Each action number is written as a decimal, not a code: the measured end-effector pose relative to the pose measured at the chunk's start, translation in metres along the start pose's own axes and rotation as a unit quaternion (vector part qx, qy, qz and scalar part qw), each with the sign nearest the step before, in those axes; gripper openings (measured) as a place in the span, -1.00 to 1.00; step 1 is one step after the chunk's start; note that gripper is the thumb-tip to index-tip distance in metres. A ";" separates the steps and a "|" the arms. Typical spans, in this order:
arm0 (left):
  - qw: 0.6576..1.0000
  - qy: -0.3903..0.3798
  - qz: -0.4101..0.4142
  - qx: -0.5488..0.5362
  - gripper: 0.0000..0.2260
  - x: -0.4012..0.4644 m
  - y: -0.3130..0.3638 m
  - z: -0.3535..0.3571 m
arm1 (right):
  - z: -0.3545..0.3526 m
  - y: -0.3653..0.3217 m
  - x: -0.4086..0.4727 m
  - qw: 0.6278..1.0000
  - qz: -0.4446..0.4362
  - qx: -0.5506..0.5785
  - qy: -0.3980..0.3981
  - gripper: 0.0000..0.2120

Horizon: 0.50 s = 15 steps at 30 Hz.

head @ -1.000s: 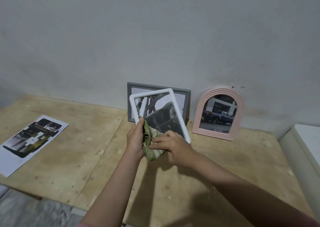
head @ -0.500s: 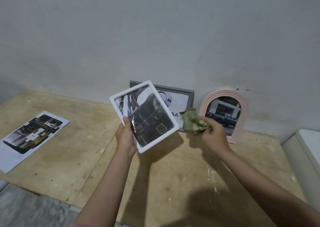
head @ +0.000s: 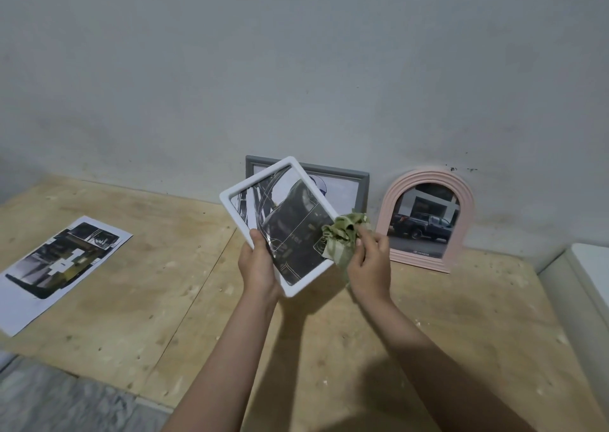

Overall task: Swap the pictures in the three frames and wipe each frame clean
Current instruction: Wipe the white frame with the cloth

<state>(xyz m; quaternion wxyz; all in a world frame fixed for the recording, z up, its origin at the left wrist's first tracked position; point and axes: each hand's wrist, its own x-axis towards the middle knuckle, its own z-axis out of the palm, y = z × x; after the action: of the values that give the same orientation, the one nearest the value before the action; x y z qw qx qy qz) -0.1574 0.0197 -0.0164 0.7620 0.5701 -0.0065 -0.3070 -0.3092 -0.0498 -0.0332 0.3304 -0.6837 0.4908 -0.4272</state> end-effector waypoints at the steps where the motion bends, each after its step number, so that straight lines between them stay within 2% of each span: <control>1: 1.000 0.003 -0.007 -0.008 -0.75 0.000 -0.002 0.001 | 0.003 0.003 -0.001 0.999 -0.018 -0.045 -0.013 -0.68; 3: 1.000 0.008 -0.011 -0.020 -0.76 -0.002 -0.003 0.004 | 0.007 0.004 -0.007 0.989 -0.026 -0.135 -0.051 -0.66; 6: 1.000 0.012 -0.004 -0.018 -0.76 -0.005 -0.005 0.007 | 0.016 0.005 -0.023 0.974 -0.032 -0.210 -0.084 -0.44; 10: 1.000 0.020 -0.005 -0.013 -0.71 -0.010 -0.004 0.012 | 0.022 -0.016 -0.052 0.985 -0.035 -0.135 -0.102 -0.46; 15: 0.998 -0.003 -0.024 -0.061 -0.50 0.010 -0.011 0.003 | 0.026 -0.022 -0.082 0.985 -0.101 0.004 -0.137 -0.65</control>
<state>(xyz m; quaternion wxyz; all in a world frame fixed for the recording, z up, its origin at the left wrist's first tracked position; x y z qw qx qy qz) -0.1559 0.0103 -0.0284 0.7874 0.5221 0.0241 -0.3268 -0.2900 0.0356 -0.0460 0.3523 -0.7804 0.3681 -0.3625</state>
